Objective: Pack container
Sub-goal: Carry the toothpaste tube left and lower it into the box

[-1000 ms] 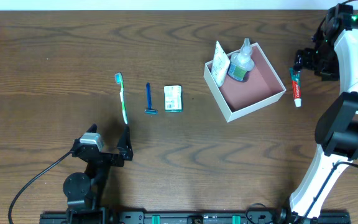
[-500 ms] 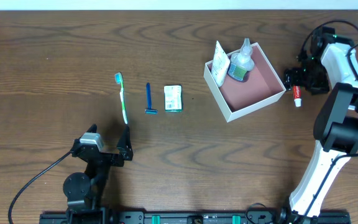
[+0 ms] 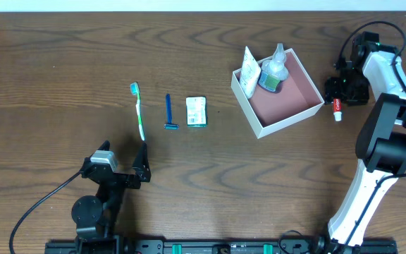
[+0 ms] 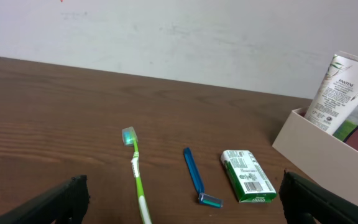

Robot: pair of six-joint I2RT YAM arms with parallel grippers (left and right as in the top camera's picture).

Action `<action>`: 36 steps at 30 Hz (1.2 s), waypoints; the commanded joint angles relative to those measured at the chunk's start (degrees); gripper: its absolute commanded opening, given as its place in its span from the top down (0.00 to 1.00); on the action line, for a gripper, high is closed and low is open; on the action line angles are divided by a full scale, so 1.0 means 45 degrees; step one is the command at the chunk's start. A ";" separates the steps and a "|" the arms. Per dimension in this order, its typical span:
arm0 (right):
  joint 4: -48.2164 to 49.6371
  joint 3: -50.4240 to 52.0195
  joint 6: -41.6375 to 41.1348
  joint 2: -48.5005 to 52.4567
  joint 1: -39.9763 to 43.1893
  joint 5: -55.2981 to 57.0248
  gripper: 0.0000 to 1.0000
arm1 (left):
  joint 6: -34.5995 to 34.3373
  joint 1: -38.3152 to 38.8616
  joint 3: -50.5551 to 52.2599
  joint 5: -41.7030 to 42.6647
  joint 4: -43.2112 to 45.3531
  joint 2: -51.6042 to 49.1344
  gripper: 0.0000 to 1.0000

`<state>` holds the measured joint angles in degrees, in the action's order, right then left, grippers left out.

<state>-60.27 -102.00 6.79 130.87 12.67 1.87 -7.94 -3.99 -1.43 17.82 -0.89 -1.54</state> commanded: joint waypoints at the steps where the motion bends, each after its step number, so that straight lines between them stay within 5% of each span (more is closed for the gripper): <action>1: 0.0068 0.0141 0.0039 -0.0024 0.0005 -0.0049 0.41 | -0.0112 -0.0039 0.0233 0.0131 -0.0413 0.0015 0.02; 6: 0.0112 0.0141 0.0024 -0.0024 0.0005 -0.0049 0.69 | -0.0112 -0.0039 0.0233 0.0131 -0.0413 0.0015 0.02; 19: -0.0432 -0.0408 -0.0272 -0.0029 0.0005 -0.0102 0.94 | -0.0112 -0.0039 0.0233 0.0131 -0.0413 0.0015 0.02; 36: -0.6203 -0.8388 0.0437 -0.0029 -0.1724 -0.1826 0.87 | -0.0112 -0.0039 0.0233 0.0131 -0.0413 0.0015 0.02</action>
<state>-87.07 -135.26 5.32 130.87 8.73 -2.09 -7.94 -3.99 -1.43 17.82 -0.89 -1.56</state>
